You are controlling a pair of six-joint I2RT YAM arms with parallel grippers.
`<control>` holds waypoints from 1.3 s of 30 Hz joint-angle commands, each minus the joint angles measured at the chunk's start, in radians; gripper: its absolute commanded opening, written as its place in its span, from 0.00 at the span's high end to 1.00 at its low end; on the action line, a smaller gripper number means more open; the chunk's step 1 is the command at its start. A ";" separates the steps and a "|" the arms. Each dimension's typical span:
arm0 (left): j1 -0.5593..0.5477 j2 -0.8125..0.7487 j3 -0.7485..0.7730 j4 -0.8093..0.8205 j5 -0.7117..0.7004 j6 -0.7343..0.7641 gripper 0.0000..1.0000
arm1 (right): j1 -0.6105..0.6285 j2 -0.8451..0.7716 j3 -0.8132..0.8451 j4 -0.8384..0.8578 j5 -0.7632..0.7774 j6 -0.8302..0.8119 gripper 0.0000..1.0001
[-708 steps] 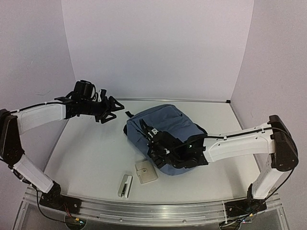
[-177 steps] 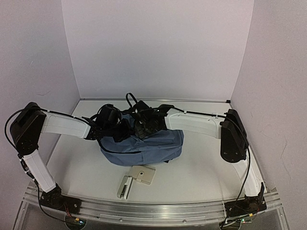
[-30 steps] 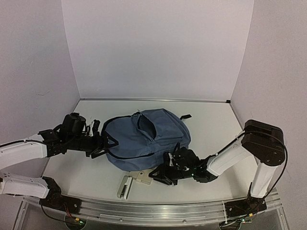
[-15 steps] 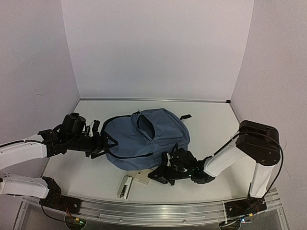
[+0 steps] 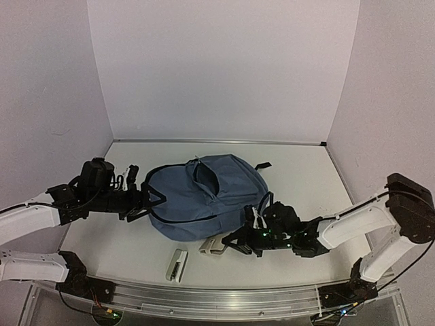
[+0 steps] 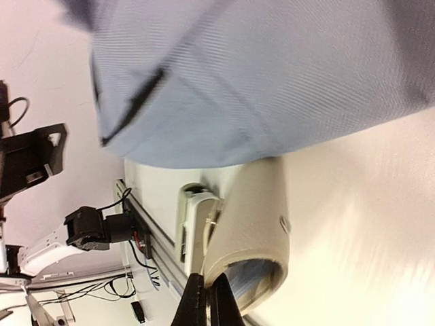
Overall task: Pack the student bag
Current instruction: Pick up the personal item from the center of the board.
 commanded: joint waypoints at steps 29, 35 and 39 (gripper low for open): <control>-0.171 0.223 0.257 0.484 0.305 -0.008 0.00 | 0.004 -0.444 0.409 -0.299 -0.137 -0.558 1.00; -0.184 0.259 0.284 0.536 0.360 -0.016 0.00 | 0.004 -0.421 0.396 -0.218 -0.205 -0.530 1.00; -0.192 0.272 0.284 0.608 0.419 -0.024 0.09 | 0.004 -0.397 0.397 -0.207 -0.221 -0.527 1.00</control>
